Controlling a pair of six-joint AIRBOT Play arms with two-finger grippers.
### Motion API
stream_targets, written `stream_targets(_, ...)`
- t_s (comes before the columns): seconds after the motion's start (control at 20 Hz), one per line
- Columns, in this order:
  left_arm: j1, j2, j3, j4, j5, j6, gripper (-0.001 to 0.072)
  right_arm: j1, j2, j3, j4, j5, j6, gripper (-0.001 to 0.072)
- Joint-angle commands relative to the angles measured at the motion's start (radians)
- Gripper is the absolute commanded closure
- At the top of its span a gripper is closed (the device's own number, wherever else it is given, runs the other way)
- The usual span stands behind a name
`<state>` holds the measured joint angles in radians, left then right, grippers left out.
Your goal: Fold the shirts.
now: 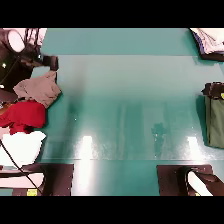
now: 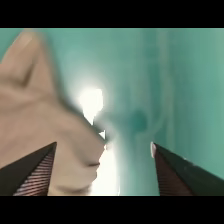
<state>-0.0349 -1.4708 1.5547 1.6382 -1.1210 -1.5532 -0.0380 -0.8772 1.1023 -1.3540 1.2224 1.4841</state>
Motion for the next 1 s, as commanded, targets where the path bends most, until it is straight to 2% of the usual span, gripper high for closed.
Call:
stream_targets(0.0, 0.111, -0.051, -0.18, 0.04, 0.126, -0.028, 0.0005, 0.001, 0.0, 0.0, 0.0, 0.0, 0.001, 0.0692)
stream_targets(0.2, 0.137, -0.121, -0.217, 0.014, 0.17, -0.03, 0.001, 0.001, -0.001, -0.001, 0.001, -0.018, 0.002, 0.0692)
stream_targets(0.25, 0.137, -0.125, -0.217, 0.014, 0.172, -0.029, 0.0145, 0.001, -0.002, -0.001, 0.001, -0.031, 0.004, 0.0692)
stream_targets(0.35, 0.136, -0.124, -0.214, 0.003, 0.177, -0.027, 0.0618, 0.001, -0.002, -0.001, 0.001, -0.05, 0.027, 0.0693)
stream_targets(0.4, 0.136, -0.124, -0.206, 0.002, 0.166, -0.027, 0.0677, 0.001, -0.002, -0.001, 0.001, -0.054, 0.027, 0.0692)
stream_targets(0.5, 0.136, -0.113, -0.154, -0.024, 0.109, -0.023, 0.0686, 0.001, -0.001, 0.0, 0.001, -0.053, 0.027, 0.0692)
stream_targets(0.65, 0.104, -0.021, -0.023, -0.145, 0.1, 0.073, 0.0686, 0.001, 0.027, 0.001, 0.002, -0.116, 0.027, 0.0693)
stream_targets(0.75, 0.034, 0.07, 0.111, -0.271, 0.09, 0.165, 0.0685, 0.001, 0.067, 0.001, 0.036, -0.211, 0.027, 0.0692)
stream_targets(0.95, -0.16, 0.207, 0.287, -0.625, 0.048, 0.422, 0.0686, 0.001, 0.147, 0.001, 0.134, -0.391, 0.028, 0.0693)
